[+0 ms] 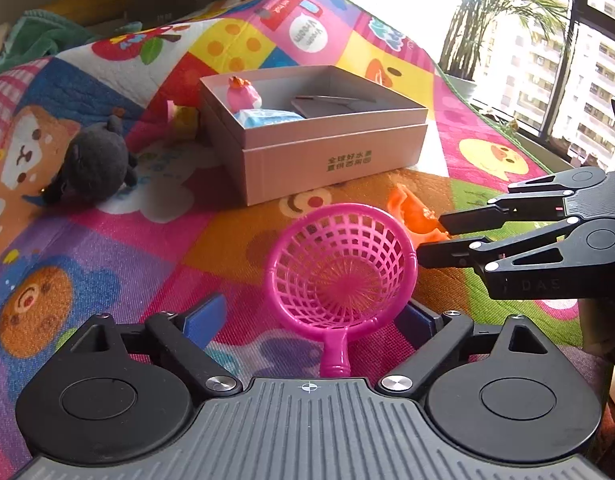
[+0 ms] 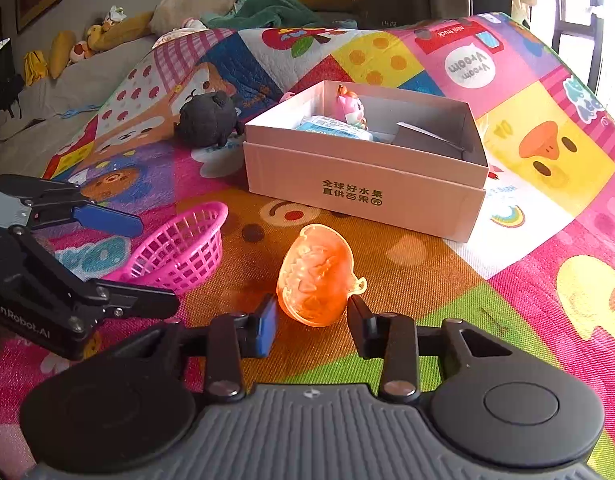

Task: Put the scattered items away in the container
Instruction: 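Lower the orange cup into the box with right tool while left tool drops the net in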

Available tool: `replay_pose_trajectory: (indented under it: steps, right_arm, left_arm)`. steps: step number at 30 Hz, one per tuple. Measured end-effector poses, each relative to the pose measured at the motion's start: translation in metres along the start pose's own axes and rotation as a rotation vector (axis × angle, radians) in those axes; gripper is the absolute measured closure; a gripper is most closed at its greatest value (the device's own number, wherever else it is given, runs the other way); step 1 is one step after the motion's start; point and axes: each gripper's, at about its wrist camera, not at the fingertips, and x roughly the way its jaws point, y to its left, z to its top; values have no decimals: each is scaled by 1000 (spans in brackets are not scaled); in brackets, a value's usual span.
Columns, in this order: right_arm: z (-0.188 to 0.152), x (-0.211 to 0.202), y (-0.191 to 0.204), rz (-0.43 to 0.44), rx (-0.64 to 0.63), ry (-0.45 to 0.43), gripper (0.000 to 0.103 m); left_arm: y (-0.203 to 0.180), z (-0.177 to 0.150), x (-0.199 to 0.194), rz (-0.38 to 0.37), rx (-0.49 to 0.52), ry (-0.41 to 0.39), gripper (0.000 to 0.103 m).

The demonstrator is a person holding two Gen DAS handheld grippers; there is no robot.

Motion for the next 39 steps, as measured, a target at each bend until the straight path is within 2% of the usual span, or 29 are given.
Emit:
replay_pose_trajectory:
  steps: [5,7,9,12,17,19,21,32,33,35,39]
  right_arm:
    - [-10,-18,-12,-108,-37,5,63]
    - [-11,-28,-20,-84,-6,-16,36]
    - [-10,-32,-23,-57,28,-41,29]
    - [-4,-24,-24,-51,69,-52,27]
    - [5,7,-35,-34,171,-19,29]
    - [5,11,-36,-30,188,-2,50]
    - [5,8,-33,-40,170,-3,59]
    - [-4,-47,-15,-78,83,-22,59]
    - [-5,-51,-13,-83,77,-23,59]
    - [-7,-60,-10,-88,74,-28,59]
    - [-9,-78,-6,-92,66,-41,59]
  left_arm:
    - [-1,-1,-8,-2,-9,-15,4]
    - [-4,-2,-11,-15,-1,-15,3]
    - [-9,-3,-13,-24,15,-16,3]
    - [-13,-4,-17,-30,34,-15,2]
    - [-13,-5,-26,-62,66,-20,2]
    - [-11,-4,-28,-67,76,-24,1]
    - [-10,-3,-26,-62,78,-26,1]
    - [-23,4,14,-10,100,-2,2]
    - [-25,4,13,-9,101,-4,3]
    - [-31,1,9,-6,126,-9,17]
    - [-43,-6,-5,0,182,-28,18]
